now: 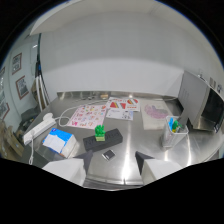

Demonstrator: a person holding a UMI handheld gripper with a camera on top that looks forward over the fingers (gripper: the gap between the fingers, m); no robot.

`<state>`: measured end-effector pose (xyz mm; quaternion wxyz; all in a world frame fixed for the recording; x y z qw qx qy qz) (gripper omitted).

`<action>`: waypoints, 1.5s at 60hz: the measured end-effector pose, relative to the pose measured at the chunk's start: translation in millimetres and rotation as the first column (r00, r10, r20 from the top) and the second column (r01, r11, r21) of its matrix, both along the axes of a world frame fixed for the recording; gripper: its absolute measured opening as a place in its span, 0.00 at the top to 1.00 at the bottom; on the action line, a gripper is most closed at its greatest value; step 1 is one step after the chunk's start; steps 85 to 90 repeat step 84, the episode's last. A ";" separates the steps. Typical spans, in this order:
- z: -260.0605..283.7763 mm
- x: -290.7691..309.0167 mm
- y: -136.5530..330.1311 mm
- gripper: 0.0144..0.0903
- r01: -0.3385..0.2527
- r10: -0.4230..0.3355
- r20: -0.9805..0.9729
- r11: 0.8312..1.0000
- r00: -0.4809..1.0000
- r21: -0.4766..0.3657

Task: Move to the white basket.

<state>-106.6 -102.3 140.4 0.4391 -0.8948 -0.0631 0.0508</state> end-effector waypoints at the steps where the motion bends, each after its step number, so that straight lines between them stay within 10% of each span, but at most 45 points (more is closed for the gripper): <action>1: -1.0 -0.5 -0.9 0.08 0.002 -0.003 0.001 1.000 1.000 0.000; 43: -74.0 215.3 -1.0 0.08 0.180 -0.172 0.110 0.981 0.979 -0.071; 90: -99.0 239.7 91.5 0.08 0.156 -0.149 0.084 0.984 0.985 -0.083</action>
